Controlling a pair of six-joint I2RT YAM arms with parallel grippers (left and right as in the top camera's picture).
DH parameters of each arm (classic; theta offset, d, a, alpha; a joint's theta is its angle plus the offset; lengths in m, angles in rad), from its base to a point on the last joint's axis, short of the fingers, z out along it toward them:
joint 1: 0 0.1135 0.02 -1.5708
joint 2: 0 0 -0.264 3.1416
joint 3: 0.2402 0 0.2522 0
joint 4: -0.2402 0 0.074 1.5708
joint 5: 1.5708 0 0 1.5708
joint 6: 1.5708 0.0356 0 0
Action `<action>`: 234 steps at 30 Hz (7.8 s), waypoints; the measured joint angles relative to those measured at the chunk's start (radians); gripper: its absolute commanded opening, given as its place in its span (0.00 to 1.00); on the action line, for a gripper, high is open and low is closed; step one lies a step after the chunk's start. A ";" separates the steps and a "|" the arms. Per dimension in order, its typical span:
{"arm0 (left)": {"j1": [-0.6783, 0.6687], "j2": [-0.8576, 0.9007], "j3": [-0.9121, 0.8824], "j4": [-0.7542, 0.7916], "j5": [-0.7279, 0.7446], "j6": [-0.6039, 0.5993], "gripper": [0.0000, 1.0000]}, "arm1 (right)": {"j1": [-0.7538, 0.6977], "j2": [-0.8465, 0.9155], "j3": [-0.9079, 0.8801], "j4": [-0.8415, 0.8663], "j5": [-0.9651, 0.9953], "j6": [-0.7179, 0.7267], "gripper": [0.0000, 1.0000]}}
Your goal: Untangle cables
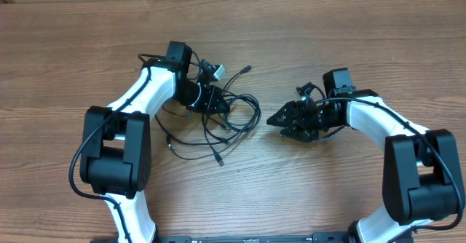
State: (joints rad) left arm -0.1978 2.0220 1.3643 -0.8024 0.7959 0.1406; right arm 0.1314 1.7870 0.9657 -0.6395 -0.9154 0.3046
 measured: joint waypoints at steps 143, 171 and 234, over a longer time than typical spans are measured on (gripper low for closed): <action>0.094 0.001 0.000 -0.086 0.393 0.354 0.04 | 0.120 -0.062 0.068 0.019 -0.061 -0.033 0.48; 0.054 0.001 0.000 -0.046 0.309 0.280 0.04 | 0.233 -0.062 0.068 0.330 -0.161 0.145 0.41; 0.054 0.001 0.000 -0.038 0.291 0.277 0.05 | 0.310 -0.062 0.068 0.622 0.121 0.566 0.34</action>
State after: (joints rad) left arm -0.1436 2.0232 1.3640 -0.8406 1.0866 0.4175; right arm 0.4412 1.7252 1.0340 -0.0177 -0.7944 0.8703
